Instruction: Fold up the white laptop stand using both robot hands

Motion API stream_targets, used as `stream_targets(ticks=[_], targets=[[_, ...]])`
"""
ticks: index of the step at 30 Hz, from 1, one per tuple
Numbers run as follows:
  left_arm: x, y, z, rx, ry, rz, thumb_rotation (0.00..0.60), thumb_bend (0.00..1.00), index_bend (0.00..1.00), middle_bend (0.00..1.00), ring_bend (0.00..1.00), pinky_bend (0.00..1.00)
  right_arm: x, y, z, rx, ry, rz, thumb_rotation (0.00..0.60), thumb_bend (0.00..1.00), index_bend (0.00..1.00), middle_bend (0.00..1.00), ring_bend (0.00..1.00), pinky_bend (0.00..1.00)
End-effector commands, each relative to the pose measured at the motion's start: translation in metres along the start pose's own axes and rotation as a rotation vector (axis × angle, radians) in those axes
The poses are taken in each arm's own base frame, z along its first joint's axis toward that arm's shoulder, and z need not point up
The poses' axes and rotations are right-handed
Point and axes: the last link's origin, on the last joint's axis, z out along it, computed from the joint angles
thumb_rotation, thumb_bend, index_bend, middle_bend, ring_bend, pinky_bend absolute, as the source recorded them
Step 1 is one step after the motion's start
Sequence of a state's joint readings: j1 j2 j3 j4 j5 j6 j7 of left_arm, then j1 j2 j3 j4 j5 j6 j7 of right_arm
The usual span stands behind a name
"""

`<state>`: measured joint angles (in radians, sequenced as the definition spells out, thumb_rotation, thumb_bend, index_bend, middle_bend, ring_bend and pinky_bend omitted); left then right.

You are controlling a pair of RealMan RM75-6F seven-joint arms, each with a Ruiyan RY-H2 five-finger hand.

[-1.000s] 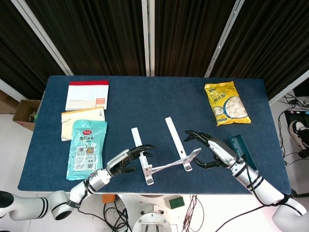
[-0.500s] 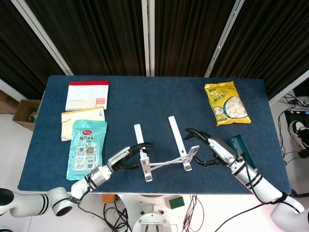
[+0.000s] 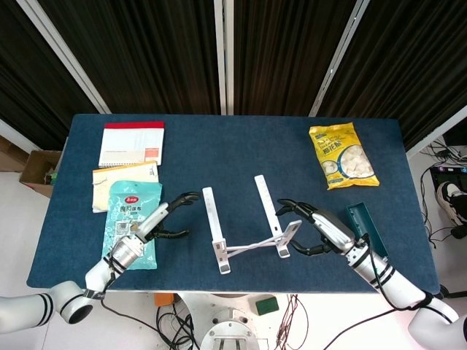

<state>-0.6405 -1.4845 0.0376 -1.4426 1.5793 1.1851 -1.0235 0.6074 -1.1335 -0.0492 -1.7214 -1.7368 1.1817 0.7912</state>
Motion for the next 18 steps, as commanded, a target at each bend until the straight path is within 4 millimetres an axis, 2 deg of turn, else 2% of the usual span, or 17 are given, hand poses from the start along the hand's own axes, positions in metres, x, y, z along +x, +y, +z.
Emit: stream_targets(ticks=[1,4,8,12,18], targets=[[0.001,0.016,-0.002,-0.077,0.044,-0.055,0.264,0.0,0.16,0.09,0.04,0.13,-0.001,0.0,0.0,0.0,0.001,0.0,0.6,0.38,0.1,0.25,0.13,0.16],[-0.014,0.029,-0.006,-0.161,-0.013,-0.189,0.271,0.0,0.16,0.1,0.04,0.13,-0.001,0.0,0.0,-0.001,0.003,0.0,0.6,0.38,0.1,0.25,0.13,0.16],[-0.034,0.031,-0.008,-0.184,-0.147,-0.316,0.336,0.0,0.16,0.1,0.04,0.16,-0.002,0.001,0.001,-0.003,0.004,0.001,0.6,0.38,0.1,0.25,0.13,0.16],[-0.053,0.027,-0.009,-0.164,-0.245,-0.444,0.383,0.0,0.16,0.1,0.04,0.18,-0.001,0.002,0.001,-0.007,0.007,0.0,0.6,0.38,0.1,0.25,0.13,0.16],[-0.072,0.005,-0.011,-0.072,-0.295,-0.45,0.415,0.0,0.16,0.1,0.04,0.18,-0.001,0.006,-0.001,-0.018,0.011,0.007,0.6,0.38,0.1,0.25,0.13,0.16]])
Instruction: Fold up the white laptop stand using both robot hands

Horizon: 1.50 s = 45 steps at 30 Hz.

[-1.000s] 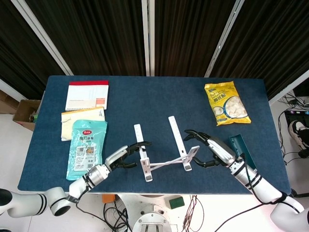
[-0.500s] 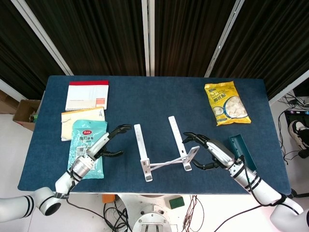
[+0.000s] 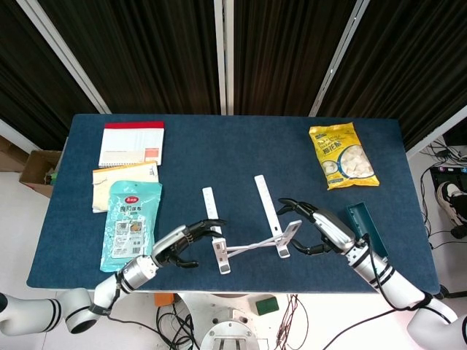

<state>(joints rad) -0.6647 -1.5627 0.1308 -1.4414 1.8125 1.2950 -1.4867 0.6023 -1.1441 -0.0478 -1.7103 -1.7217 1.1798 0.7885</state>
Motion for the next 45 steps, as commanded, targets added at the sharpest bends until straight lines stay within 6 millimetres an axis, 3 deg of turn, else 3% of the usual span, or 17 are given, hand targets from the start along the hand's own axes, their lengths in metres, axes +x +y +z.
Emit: stream_targets(ticks=[1,13,17,24,28,38,45], targets=[[-0.008,-0.019,-0.001,0.065,-0.018,-0.015,0.419,0.0,0.16,0.1,0.04,0.18,-0.001,0.003,-0.001,-0.006,-0.001,0.003,0.6,0.38,0.1,0.25,0.13,0.16],[-0.013,-0.04,-0.013,0.15,-0.018,-0.019,0.49,0.0,0.16,0.1,0.04,0.2,-0.003,0.01,-0.002,-0.012,-0.001,0.019,0.6,0.39,0.1,0.25,0.13,0.16],[0.001,-0.039,-0.011,0.153,0.033,0.133,0.6,0.0,0.16,0.1,0.04,0.2,-0.002,0.011,-0.002,-0.016,0.0,0.017,0.6,0.39,0.1,0.25,0.13,0.16],[0.013,-0.032,-0.01,0.155,0.115,0.346,0.6,0.0,0.16,0.1,0.04,0.2,-0.002,0.024,-0.008,-0.096,-0.056,-0.083,0.6,0.38,0.1,0.25,0.13,0.16],[0.022,-0.028,-0.011,0.156,0.164,0.42,0.6,0.0,0.16,0.1,0.04,0.2,-0.005,0.031,-0.007,-0.147,-0.066,-0.123,0.6,0.32,0.1,0.25,0.13,0.16],[0.045,-0.012,-0.03,0.148,0.295,0.639,0.6,0.0,0.16,0.1,0.04,0.19,-0.026,0.04,0.05,-0.13,-0.029,-0.092,0.6,0.29,0.1,0.25,0.13,0.16],[0.061,-0.004,-0.044,0.163,0.384,0.788,0.6,0.0,0.16,0.1,0.04,0.18,-0.021,0.049,0.096,-0.145,0.085,-0.045,0.6,0.28,0.07,0.22,0.12,0.15]])
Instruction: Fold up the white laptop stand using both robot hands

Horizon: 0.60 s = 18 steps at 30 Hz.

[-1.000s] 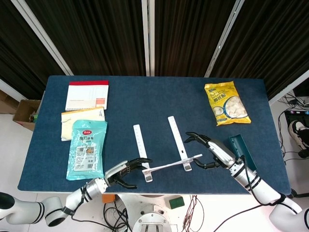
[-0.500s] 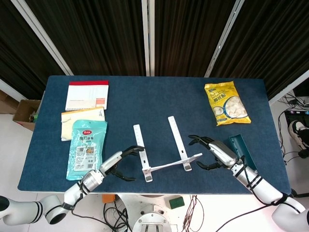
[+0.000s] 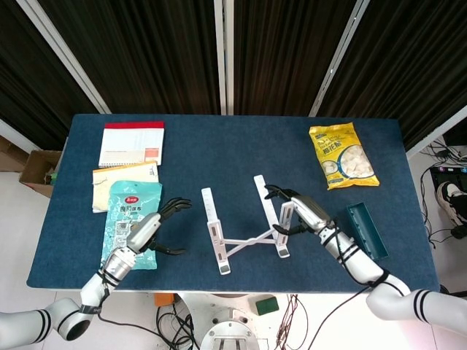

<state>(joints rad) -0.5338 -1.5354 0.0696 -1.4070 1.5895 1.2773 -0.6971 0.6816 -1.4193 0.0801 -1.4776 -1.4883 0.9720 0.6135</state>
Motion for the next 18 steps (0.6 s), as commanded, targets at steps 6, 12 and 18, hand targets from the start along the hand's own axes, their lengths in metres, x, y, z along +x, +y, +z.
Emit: stream_targets(ticks=[6,12,18], targets=[[0.03,-0.012,-0.01,0.043,0.104,0.212,0.6,0.0,0.16,0.1,0.04,0.18,0.03,0.013,0.04,-0.064,0.278,0.092,0.6,0.28,0.0,0.06,0.01,0.08],[0.048,-0.024,-0.011,0.093,0.111,0.391,0.6,0.0,0.16,0.1,0.04,0.18,0.043,0.014,0.011,-0.011,0.354,-0.135,0.6,0.28,0.0,0.06,0.0,0.05],[0.043,-0.031,0.009,0.095,0.016,0.605,0.6,0.0,0.16,0.09,0.04,0.17,0.038,0.015,-0.037,0.03,0.213,-0.635,0.6,0.21,0.08,0.23,0.05,0.06]])
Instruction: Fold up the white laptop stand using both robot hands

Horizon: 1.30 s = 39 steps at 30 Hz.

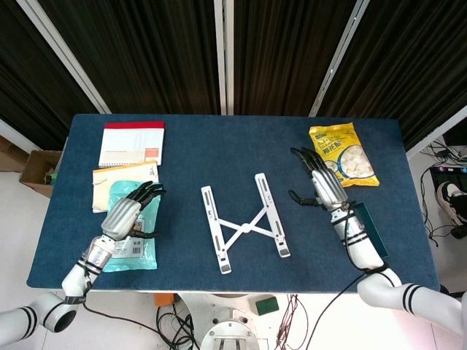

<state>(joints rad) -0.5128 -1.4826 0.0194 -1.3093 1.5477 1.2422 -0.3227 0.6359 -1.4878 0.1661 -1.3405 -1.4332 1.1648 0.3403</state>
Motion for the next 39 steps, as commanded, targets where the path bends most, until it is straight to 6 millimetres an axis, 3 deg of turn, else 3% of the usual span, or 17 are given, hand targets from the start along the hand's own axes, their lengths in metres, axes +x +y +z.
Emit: stream_targets(ticks=[1,5,8,11,17,22,39], targets=[[-0.008,0.001,0.019,-0.032,-0.051,0.153,0.6,0.0,0.16,0.09,0.04,0.17,0.009,0.005,-0.049,0.111,-0.085,-0.45,0.6,0.17,0.13,0.27,0.08,0.08],[-0.022,0.014,0.041,-0.077,-0.087,0.219,0.6,0.0,0.13,0.05,0.04,0.15,0.007,0.009,-0.068,0.152,-0.078,-0.678,0.6,0.01,0.3,0.41,0.23,0.2],[-0.032,0.028,0.058,-0.118,-0.113,0.277,0.6,0.0,0.11,0.03,0.02,0.14,-0.002,0.009,-0.074,0.175,-0.089,-0.739,0.6,0.0,0.44,0.53,0.36,0.34],[-0.043,0.04,0.072,-0.146,-0.126,0.325,0.6,0.0,0.1,0.01,0.01,0.14,-0.012,0.013,-0.075,0.178,-0.11,-0.78,0.6,0.0,0.51,0.59,0.41,0.4],[-0.056,0.058,0.095,-0.159,-0.118,0.329,0.6,0.0,0.1,0.01,0.01,0.14,-0.033,0.021,-0.074,0.201,-0.126,-0.808,0.6,0.0,0.58,0.66,0.48,0.46],[-0.061,0.059,0.11,-0.15,-0.128,0.372,0.6,0.0,0.1,0.01,0.01,0.14,-0.048,0.029,-0.07,0.224,-0.14,-0.84,0.6,0.0,0.61,0.68,0.51,0.48],[-0.06,0.047,0.118,-0.107,-0.122,0.331,0.6,0.0,0.1,0.01,0.01,0.13,-0.095,0.024,-0.046,0.314,-0.076,-0.79,0.6,0.0,0.65,0.71,0.56,0.54]])
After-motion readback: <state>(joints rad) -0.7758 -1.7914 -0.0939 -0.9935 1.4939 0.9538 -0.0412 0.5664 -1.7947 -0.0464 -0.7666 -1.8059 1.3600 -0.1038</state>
